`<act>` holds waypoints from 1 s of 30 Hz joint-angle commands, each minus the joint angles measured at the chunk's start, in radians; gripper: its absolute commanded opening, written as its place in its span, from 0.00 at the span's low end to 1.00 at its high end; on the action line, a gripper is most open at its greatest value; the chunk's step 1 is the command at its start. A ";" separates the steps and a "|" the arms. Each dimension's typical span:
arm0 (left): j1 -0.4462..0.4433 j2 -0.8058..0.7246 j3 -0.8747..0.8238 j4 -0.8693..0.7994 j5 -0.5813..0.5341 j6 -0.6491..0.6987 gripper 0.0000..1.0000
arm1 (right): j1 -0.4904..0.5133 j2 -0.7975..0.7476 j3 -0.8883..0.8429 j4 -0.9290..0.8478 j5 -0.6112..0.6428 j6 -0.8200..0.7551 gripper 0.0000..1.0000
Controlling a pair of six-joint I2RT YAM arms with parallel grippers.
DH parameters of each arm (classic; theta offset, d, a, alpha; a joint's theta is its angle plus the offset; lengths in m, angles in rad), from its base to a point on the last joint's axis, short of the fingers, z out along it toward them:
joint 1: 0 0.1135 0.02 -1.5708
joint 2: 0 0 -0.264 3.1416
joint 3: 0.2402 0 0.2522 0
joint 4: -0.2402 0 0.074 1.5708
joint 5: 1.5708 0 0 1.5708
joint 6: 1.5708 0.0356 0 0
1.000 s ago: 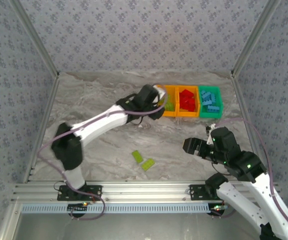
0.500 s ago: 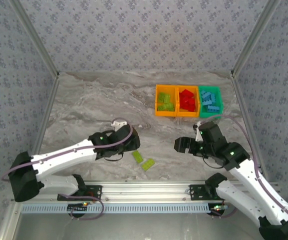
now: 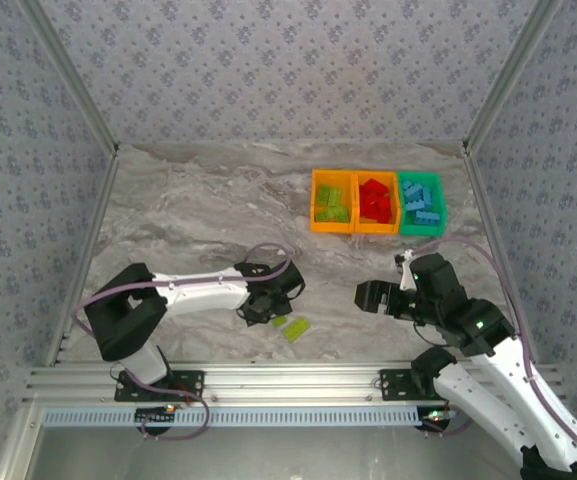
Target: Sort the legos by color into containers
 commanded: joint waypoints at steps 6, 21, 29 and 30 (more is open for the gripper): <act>-0.008 0.042 0.001 0.014 0.039 -0.011 0.52 | 0.006 0.001 -0.009 -0.024 0.027 0.010 0.93; 0.038 -0.070 0.095 -0.001 -0.047 0.173 0.28 | 0.035 0.023 -0.021 0.123 -0.195 -0.019 0.91; 0.130 0.136 0.529 0.062 -0.153 0.547 0.31 | 0.036 0.044 0.032 0.067 -0.063 -0.004 0.92; 0.139 0.189 0.604 0.044 -0.163 0.581 0.31 | 0.036 0.042 0.034 0.061 -0.054 -0.001 0.92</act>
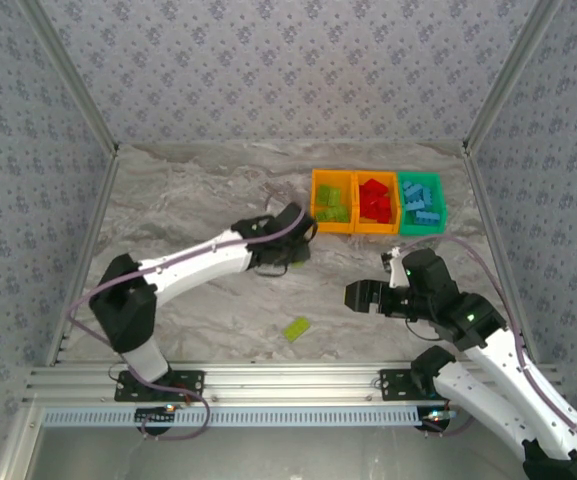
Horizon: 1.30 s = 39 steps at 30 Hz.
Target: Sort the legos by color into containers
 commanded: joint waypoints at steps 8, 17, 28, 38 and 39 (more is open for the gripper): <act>0.119 0.535 0.776 -0.113 -0.010 0.293 0.35 | 0.006 -0.045 0.047 -0.108 0.081 0.019 0.92; 0.139 0.872 1.375 -0.332 0.073 0.344 0.55 | 0.007 -0.101 0.061 -0.161 0.100 0.042 0.92; 0.133 0.487 0.968 -0.219 0.103 0.445 0.54 | 0.047 -0.044 0.071 -0.148 0.108 0.051 0.89; 0.133 -0.305 -0.001 0.099 -0.030 0.572 0.62 | 0.478 0.275 0.131 0.000 0.373 0.028 0.98; 0.133 -0.377 -0.060 0.088 -0.025 0.619 0.62 | 0.514 0.333 0.146 0.011 0.390 0.020 0.98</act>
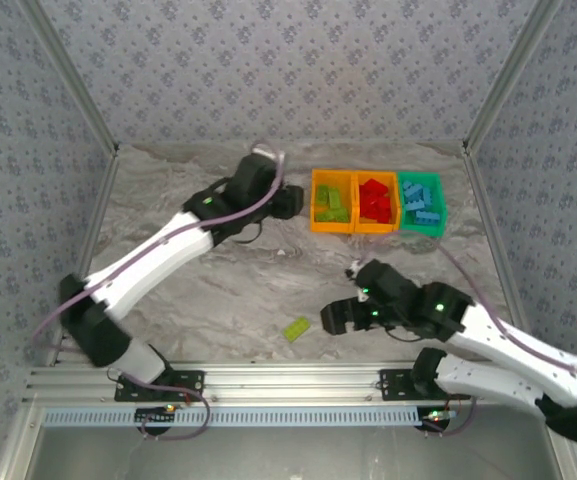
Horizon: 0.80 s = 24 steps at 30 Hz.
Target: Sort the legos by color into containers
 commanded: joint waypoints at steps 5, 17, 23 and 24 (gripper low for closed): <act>-0.003 -0.447 -0.327 -0.103 0.114 0.435 0.63 | 0.180 0.358 0.123 0.103 0.143 -0.061 1.00; -0.004 -0.946 -0.594 -0.507 0.451 0.897 0.81 | 0.199 0.696 0.161 0.238 0.133 -0.147 1.00; -0.004 -0.922 -0.639 -0.601 0.591 1.037 0.87 | 0.168 0.762 0.168 0.231 0.172 -0.189 1.00; -0.005 -0.915 -0.643 -0.596 0.590 1.044 0.89 | 0.164 0.774 0.166 0.234 0.157 -0.197 0.99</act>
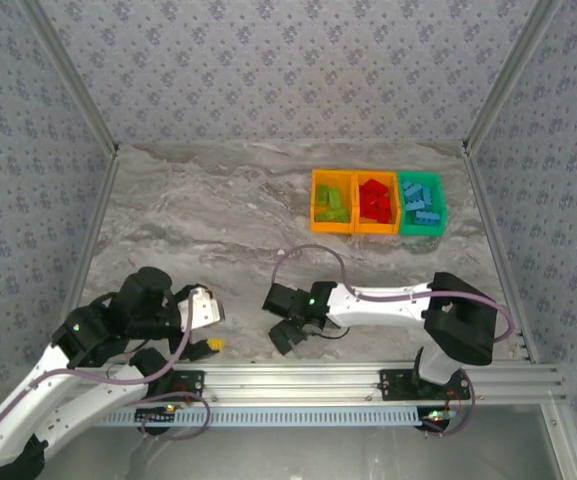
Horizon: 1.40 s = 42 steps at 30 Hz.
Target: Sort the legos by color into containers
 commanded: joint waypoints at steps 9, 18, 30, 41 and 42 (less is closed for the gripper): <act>-0.004 0.029 -0.053 0.003 0.126 0.147 0.93 | -0.015 0.115 0.023 0.078 -0.043 -0.054 0.66; -0.005 0.020 -0.063 0.076 0.137 0.143 0.95 | -0.030 0.008 0.007 0.028 0.064 -0.020 0.51; -0.005 0.045 -0.127 0.563 0.134 -0.182 0.99 | -0.437 -0.233 0.087 0.045 0.160 -0.155 0.48; -0.006 0.156 -0.118 0.756 -0.043 -0.353 0.99 | -0.751 0.182 0.492 0.057 0.090 -0.348 0.53; -0.009 0.164 -0.117 0.755 -0.051 -0.351 0.99 | -0.764 0.224 0.547 0.043 0.085 -0.355 0.54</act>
